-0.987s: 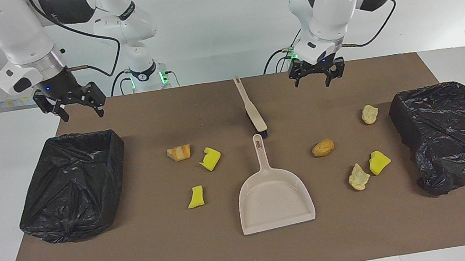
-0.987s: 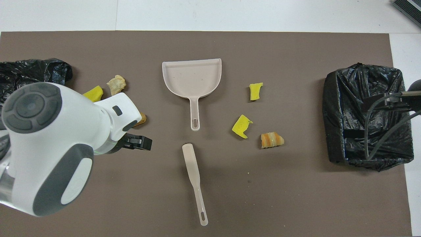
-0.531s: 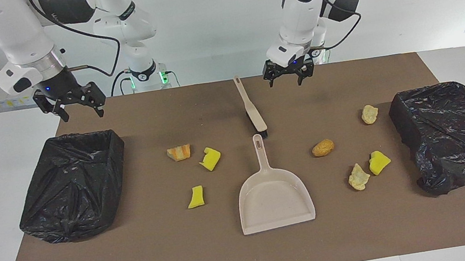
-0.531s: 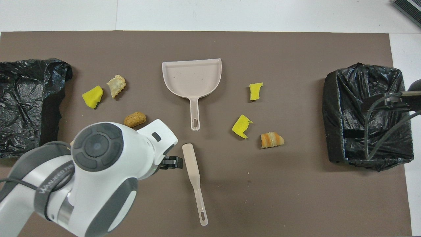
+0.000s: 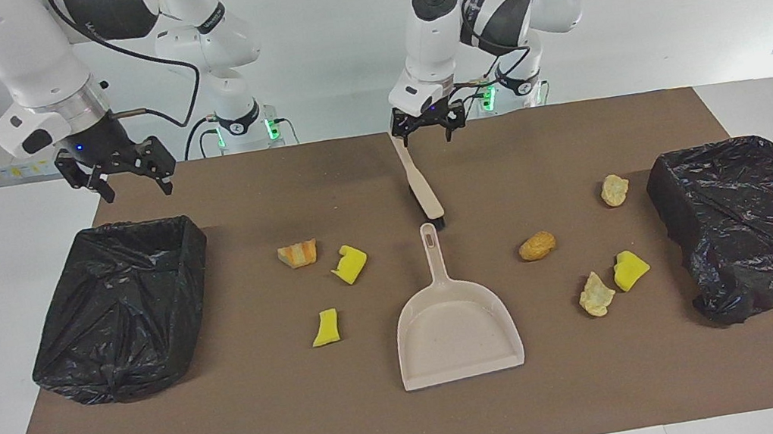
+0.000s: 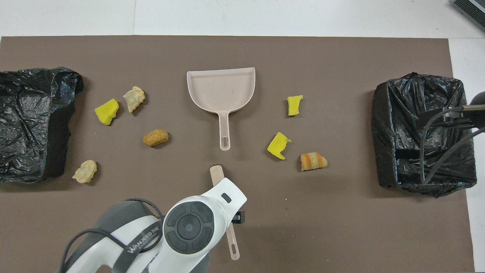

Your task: Sweep and dump trash in bin

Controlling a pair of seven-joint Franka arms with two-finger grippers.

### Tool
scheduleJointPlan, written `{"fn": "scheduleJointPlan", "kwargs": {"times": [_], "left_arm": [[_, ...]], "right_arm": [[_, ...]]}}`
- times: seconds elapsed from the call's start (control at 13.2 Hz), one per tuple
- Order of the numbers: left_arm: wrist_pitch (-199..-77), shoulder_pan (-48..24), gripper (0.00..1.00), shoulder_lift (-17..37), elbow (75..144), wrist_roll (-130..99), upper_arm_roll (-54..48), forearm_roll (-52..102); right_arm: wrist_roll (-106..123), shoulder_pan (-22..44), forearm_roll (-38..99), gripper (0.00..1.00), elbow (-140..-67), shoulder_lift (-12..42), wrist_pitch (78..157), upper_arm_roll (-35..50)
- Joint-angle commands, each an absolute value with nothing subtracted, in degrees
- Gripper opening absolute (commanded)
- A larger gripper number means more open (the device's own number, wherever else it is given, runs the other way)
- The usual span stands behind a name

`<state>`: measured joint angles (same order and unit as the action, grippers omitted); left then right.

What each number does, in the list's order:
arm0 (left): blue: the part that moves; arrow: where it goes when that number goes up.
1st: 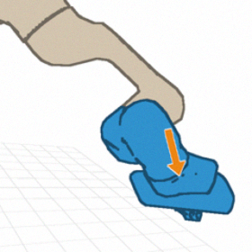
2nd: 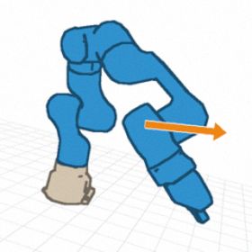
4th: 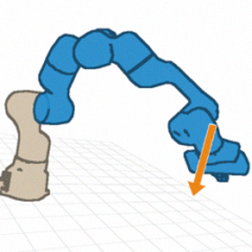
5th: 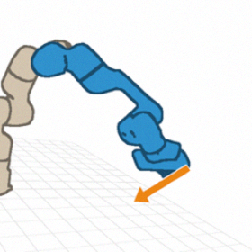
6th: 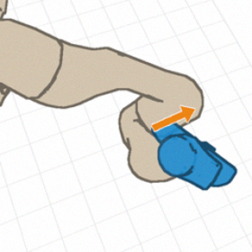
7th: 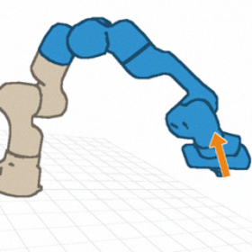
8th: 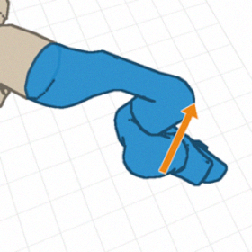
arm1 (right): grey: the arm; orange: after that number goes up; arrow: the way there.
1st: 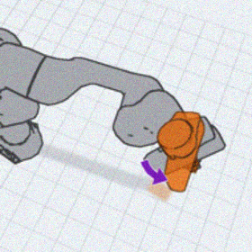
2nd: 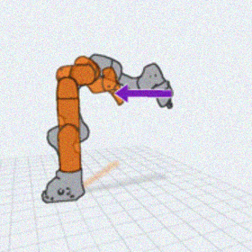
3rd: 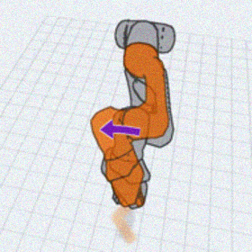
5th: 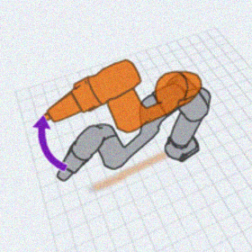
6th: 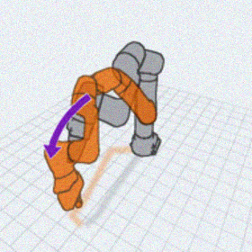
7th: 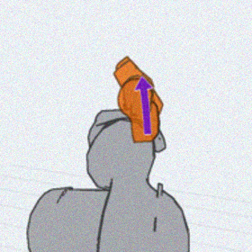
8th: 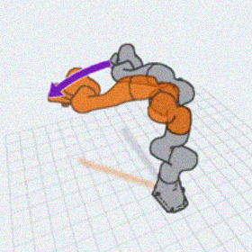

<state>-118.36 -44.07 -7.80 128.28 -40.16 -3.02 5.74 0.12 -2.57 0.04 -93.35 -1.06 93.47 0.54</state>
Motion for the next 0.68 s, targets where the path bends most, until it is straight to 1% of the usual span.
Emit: {"fn": "scheduleJointPlan", "kwargs": {"times": [0.0, 0.3, 0.61], "left_arm": [[-122.8, -46.8, 1.0, -10.0, 133.9, -42.2, -1.9, 6.3], [-128.2, -49.0, 1.0, -9.1, 137.8, -42.5, -2.0, 6.3], [-129.3, -49.2, 1.0, -7.6, 138.0, -42.5, -2.1, 7.3]], "right_arm": [[1.5, -2.9, 1.0, 1.0, -94.3, -1.7, 94.2, 0.6], [1.5, -2.9, 1.0, 1.0, -94.3, -1.7, 94.2, 0.7], [1.5, -2.9, 1.0, 1.0, -94.3, -1.7, 94.2, 0.6]]}}
